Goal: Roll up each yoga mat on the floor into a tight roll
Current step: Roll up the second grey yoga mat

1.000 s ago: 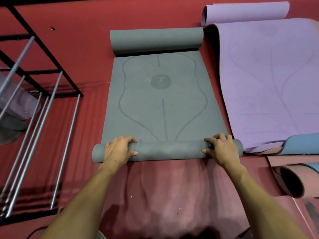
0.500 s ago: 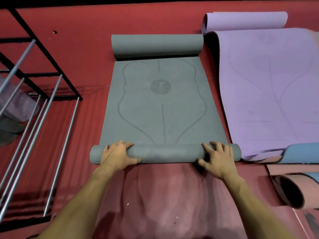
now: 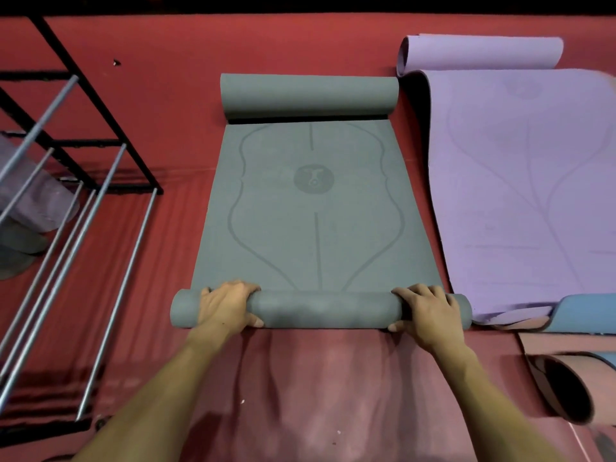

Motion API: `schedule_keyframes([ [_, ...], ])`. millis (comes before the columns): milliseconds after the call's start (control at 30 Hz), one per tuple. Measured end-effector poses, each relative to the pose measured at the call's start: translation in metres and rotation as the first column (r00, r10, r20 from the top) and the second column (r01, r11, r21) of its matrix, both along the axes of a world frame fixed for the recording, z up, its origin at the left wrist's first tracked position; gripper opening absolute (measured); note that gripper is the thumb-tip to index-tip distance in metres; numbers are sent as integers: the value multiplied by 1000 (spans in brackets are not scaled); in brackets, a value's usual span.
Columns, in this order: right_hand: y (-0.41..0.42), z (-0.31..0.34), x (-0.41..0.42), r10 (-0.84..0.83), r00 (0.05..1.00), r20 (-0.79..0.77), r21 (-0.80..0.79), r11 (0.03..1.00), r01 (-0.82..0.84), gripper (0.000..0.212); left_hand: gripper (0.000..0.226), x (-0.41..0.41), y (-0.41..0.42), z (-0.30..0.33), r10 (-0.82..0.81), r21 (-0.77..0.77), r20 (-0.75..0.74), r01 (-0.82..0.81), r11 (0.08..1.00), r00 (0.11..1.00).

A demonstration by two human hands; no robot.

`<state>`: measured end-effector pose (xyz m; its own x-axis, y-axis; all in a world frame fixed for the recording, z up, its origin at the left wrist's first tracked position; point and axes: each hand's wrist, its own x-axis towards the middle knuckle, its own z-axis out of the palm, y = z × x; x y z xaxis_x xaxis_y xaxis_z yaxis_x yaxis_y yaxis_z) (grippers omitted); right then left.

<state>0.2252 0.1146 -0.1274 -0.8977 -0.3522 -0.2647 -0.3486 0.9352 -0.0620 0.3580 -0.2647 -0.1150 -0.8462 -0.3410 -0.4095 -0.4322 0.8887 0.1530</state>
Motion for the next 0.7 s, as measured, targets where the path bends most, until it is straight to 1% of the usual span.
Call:
schedule_keyframes([
  [100, 8, 3, 3, -8, 996, 89, -22, 1000, 10, 82, 71, 3, -1, 6, -12, 35, 74, 9, 999, 997],
  [200, 12, 2, 3, -16, 995, 94, -59, 998, 22, 84, 71, 2, -3, 8, 7, 81, 96, -14, 997, 995],
  [300, 11, 0, -1, -52, 992, 115, -126, 990, 66, 80, 70, 0, -3, 8, 41, 111, 104, -52, 992, 994],
  [400, 12, -2, -4, -45, 990, 136, -168, 984, 67, 76, 74, -2, 3, 8, 74, 93, 126, -86, 992, 989],
  [467, 12, -3, -5, -33, 995, 89, -187, 981, 49, 81, 75, -3, 3, 9, 96, 73, 124, -105, 992, 988],
  [533, 13, -2, -4, -41, 998, 41, -174, 984, 48, 88, 75, -4, 4, 10, 117, 67, 96, -124, 990, 988],
  [600, 14, -1, -3, -32, 999, 22, -167, 985, 35, 89, 66, -4, 7, 13, 133, 56, 72, -137, 989, 988],
  [700, 12, 0, -4, -25, 1000, 12, -180, 983, 27, 89, 57, -8, 16, 18, 164, 34, 87, -168, 985, 983],
])
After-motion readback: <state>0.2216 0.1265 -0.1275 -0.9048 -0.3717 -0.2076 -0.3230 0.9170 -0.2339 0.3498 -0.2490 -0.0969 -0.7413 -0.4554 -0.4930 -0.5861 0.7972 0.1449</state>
